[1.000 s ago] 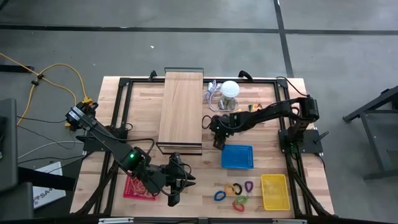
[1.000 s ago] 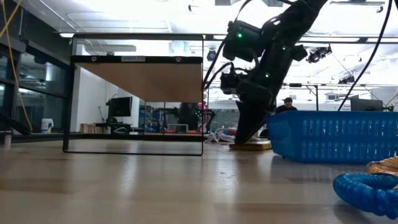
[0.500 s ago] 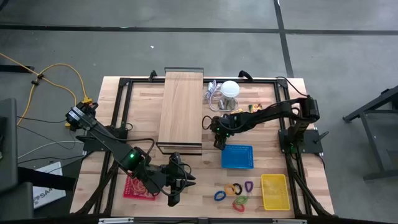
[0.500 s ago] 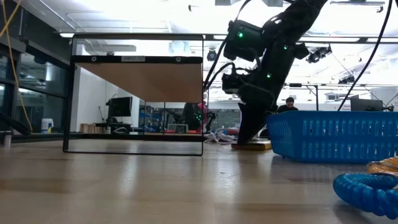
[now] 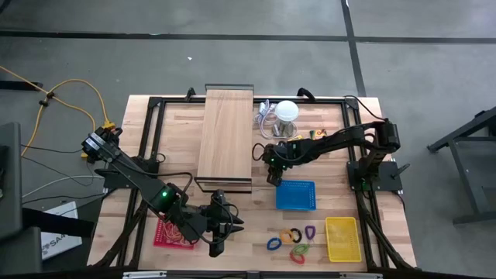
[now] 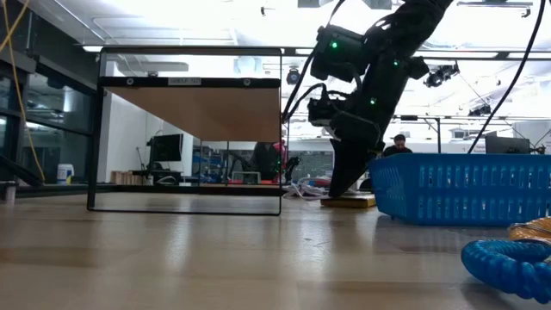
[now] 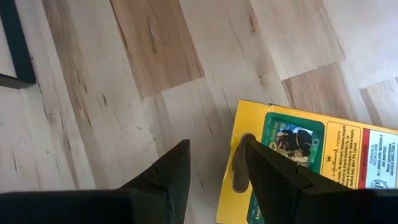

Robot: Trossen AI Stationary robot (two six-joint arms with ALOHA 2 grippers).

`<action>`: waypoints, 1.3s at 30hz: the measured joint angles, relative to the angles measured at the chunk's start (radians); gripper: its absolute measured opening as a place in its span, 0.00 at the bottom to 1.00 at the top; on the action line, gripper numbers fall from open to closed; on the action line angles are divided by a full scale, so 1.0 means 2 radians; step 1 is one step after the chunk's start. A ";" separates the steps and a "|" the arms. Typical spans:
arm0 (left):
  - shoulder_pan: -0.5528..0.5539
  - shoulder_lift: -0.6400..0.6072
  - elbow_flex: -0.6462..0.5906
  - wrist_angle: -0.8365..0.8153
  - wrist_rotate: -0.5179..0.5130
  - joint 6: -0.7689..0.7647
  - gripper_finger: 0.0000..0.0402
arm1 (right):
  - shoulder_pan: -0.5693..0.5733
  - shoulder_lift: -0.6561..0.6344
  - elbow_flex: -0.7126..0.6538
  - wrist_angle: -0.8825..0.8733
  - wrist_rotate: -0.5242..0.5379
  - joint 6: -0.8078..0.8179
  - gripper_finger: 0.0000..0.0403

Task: Pick & Place Office Desk Supplies
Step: Put the bottom yellow crayon box into the blue bin

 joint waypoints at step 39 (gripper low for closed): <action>0.000 0.000 0.000 0.000 0.000 0.000 0.19 | 0.027 0.000 0.000 -0.039 0.046 0.004 0.36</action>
